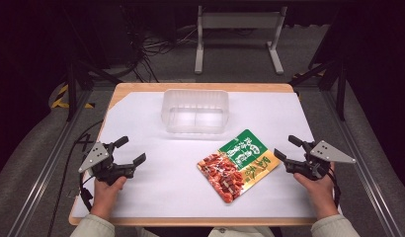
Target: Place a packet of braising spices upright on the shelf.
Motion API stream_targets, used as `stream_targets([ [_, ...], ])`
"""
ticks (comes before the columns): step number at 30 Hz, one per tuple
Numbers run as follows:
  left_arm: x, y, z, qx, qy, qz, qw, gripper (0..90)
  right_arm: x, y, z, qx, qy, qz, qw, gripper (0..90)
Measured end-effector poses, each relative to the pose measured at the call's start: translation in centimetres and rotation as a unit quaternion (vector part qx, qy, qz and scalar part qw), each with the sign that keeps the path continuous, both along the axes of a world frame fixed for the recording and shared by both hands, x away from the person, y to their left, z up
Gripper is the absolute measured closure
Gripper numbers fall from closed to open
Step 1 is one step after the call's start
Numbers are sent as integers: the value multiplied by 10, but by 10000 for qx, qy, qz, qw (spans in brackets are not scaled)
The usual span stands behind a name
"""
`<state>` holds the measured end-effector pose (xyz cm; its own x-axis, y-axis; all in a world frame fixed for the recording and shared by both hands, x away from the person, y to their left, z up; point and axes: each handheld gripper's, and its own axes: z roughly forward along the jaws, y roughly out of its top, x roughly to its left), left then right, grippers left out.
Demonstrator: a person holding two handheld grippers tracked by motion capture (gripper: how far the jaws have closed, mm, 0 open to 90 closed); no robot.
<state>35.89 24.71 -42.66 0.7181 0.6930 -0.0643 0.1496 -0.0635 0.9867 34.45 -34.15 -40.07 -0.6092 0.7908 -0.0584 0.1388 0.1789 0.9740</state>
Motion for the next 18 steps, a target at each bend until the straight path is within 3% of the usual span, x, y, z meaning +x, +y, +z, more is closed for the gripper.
stream_targets([
  [8,1,0,-2,-25,67,-158,9999,93,14,16,8,50,381,107,9992,278],
  [11,1,0,-2,-23,62,-138,9999,93,22,21,10,122,409,137,9990,278],
  [16,1,1,-3,-22,107,-109,9999,94,31,29,12,35,496,25,9988,268],
  [18,2,2,-3,-45,132,-160,9998,94,35,30,8,71,709,31,9975,259],
])
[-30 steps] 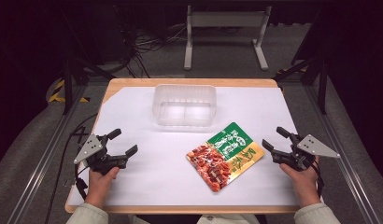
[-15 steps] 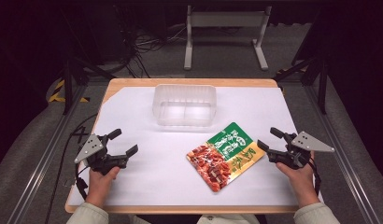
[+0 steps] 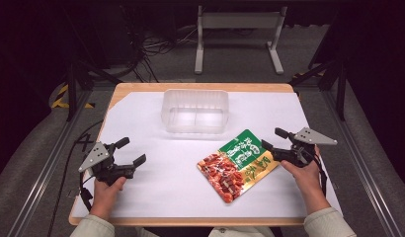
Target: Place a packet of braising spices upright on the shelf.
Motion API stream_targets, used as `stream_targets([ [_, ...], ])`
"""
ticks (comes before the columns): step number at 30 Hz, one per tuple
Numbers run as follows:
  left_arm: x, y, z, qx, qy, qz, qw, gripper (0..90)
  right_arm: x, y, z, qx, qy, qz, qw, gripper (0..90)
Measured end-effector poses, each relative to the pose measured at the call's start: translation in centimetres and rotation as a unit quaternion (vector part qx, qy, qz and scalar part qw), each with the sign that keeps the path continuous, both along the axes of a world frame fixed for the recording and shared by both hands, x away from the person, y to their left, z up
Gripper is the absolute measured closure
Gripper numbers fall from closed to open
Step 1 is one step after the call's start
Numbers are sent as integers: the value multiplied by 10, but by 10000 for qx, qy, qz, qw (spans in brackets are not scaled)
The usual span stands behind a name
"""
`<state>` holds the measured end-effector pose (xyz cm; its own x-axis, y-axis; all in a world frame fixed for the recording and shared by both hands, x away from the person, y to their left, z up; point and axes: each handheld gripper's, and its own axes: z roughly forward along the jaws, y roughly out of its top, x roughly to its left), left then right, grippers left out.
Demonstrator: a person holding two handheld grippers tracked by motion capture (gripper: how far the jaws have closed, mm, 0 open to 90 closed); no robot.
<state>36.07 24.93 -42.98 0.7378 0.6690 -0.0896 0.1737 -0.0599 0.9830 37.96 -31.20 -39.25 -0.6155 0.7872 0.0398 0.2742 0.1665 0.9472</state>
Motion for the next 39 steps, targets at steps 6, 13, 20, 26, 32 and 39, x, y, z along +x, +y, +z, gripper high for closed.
stream_targets([
  [6,0,0,0,-32,0,-43,10000,99,5,-3,-14,-279,417,-162,9986,317],
  [13,2,-1,-1,-25,22,-112,9999,105,11,0,-31,-778,919,45,9927,417],
  [20,3,-3,-1,-7,63,-103,9999,106,15,2,-41,-1074,1112,-11,9880,417],
  [26,2,-5,-2,53,95,-119,9999,111,19,2,-47,-1067,1356,-48,9850,394],
  [32,2,-5,-2,48,99,-126,9999,111,21,-2,-50,-643,1831,-61,9810,370],
  [39,3,-5,-2,74,61,-121,9999,111,21,-5,-50,-293,2056,95,9781,367],
])
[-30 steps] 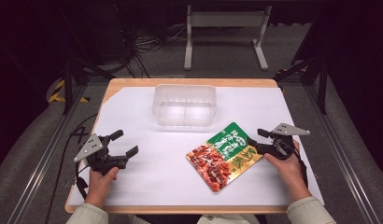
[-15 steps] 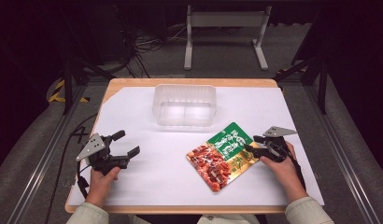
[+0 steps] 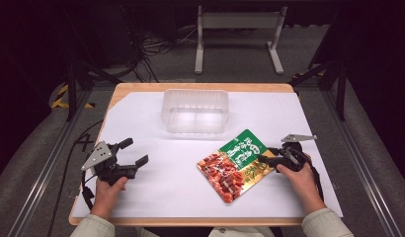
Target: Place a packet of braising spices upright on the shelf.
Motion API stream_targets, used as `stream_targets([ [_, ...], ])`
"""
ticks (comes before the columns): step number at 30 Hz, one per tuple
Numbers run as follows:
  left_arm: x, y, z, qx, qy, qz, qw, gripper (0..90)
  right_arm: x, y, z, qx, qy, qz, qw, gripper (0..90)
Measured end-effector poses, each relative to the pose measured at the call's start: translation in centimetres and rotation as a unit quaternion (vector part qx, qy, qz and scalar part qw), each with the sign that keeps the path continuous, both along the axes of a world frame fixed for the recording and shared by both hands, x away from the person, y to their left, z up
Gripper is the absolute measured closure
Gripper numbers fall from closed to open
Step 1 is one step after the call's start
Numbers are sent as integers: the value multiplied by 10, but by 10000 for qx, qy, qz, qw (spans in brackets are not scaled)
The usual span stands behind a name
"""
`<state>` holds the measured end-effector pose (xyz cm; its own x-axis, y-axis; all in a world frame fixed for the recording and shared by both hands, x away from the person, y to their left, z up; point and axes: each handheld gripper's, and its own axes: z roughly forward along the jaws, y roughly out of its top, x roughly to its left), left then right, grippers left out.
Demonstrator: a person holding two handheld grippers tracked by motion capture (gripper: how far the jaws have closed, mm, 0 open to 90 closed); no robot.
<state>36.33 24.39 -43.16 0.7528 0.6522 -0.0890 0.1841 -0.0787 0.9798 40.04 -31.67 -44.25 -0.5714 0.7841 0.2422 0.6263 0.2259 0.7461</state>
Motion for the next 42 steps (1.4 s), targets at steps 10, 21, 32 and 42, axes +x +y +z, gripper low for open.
stream_targets([
  [10,0,-2,0,46,17,15,10000,111,-10,2,17,537,175,312,9979,500],
  [21,0,-3,0,101,26,-7,9999,113,-10,18,3,-142,400,599,9973,542],
  [32,0,-8,0,190,15,-59,9998,115,-11,19,7,-534,268,394,9974,899],
  [42,-1,-8,1,248,42,-65,9997,119,-18,11,29,8,121,438,9990,899],
])
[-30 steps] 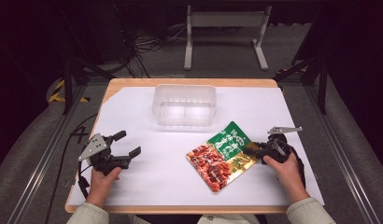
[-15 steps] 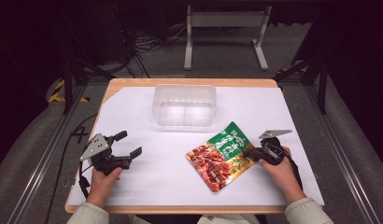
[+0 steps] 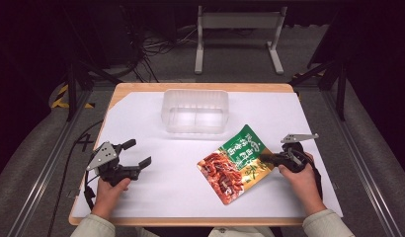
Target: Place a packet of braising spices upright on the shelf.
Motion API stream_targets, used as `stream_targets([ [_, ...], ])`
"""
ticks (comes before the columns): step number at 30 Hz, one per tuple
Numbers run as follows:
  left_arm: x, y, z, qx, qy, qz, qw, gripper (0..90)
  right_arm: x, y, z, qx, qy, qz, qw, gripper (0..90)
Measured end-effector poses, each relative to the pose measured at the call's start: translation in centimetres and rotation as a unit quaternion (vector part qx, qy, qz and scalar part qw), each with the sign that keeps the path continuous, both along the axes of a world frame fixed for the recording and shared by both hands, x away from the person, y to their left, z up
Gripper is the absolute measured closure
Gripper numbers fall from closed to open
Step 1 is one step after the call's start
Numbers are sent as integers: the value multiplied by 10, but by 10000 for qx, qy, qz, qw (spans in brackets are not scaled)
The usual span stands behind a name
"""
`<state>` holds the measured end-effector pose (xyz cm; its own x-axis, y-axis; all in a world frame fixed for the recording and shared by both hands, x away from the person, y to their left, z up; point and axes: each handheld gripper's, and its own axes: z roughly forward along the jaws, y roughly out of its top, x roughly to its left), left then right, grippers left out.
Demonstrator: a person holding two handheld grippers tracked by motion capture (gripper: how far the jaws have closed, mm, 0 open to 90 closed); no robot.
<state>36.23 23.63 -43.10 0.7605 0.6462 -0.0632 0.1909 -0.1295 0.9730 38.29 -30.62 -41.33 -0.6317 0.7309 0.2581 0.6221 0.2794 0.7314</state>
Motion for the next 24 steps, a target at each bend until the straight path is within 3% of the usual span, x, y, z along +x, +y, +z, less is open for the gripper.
stream_targets([
  [6,1,0,-1,10,4,1,10000,118,-7,1,22,232,-137,174,9995,900],
  [11,1,1,0,-3,-8,34,10000,119,-16,4,44,726,-163,396,9964,900],
  [17,1,1,0,11,-11,63,10000,119,-30,19,67,677,-343,601,9953,900],
  [24,0,2,0,6,17,100,9999,120,-39,33,83,585,-617,791,9932,900],
])
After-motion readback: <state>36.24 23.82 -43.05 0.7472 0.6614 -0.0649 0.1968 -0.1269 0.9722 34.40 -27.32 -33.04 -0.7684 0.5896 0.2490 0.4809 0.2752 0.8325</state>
